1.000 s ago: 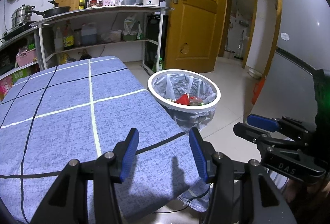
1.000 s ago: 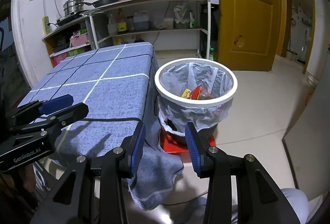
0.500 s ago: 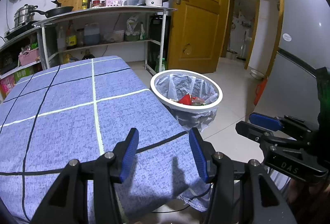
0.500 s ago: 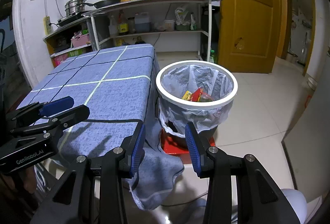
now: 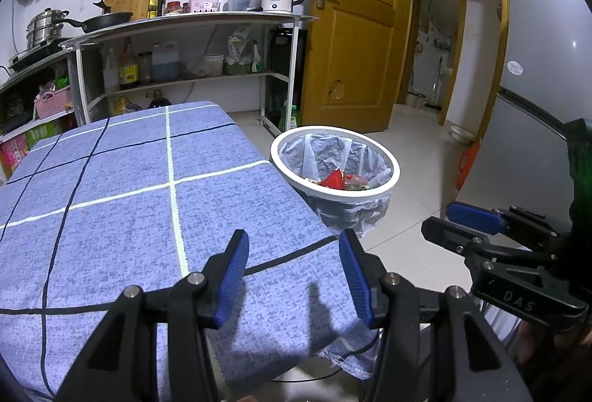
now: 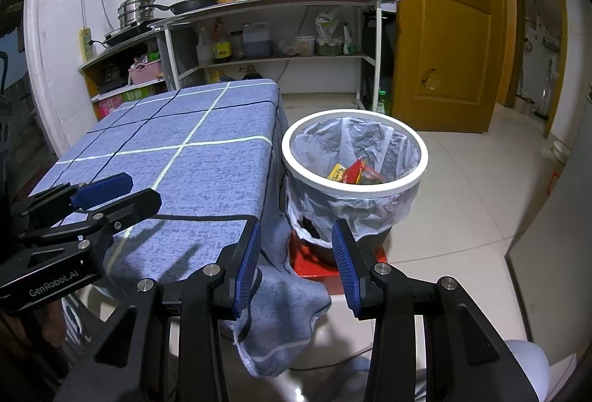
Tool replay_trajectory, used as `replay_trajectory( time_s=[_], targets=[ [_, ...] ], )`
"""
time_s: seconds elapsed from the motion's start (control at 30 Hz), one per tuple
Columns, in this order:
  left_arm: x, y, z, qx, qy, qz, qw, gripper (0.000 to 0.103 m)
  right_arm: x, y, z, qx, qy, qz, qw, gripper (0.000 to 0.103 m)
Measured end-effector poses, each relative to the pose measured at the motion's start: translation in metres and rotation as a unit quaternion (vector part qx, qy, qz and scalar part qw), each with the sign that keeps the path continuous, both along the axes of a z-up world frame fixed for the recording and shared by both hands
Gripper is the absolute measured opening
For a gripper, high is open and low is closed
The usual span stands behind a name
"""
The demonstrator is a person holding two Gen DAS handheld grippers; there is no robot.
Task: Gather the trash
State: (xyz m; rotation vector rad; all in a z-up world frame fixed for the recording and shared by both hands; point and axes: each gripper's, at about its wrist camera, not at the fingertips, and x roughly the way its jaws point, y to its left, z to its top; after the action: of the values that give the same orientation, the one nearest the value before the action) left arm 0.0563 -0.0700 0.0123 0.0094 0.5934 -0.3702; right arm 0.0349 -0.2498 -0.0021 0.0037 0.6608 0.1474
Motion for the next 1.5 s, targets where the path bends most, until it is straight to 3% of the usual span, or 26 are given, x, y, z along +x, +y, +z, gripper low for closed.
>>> replay_trajectory(
  time_s=[1.5],
  targets=[
    [0.0004, -0.0022, -0.0063, 0.003, 0.004, 0.014, 0.9999, 0.053, 0.0019, 0.0019, -0.001, -0.001, 0.001, 0.003, 1.0, 0.041]
  ],
)
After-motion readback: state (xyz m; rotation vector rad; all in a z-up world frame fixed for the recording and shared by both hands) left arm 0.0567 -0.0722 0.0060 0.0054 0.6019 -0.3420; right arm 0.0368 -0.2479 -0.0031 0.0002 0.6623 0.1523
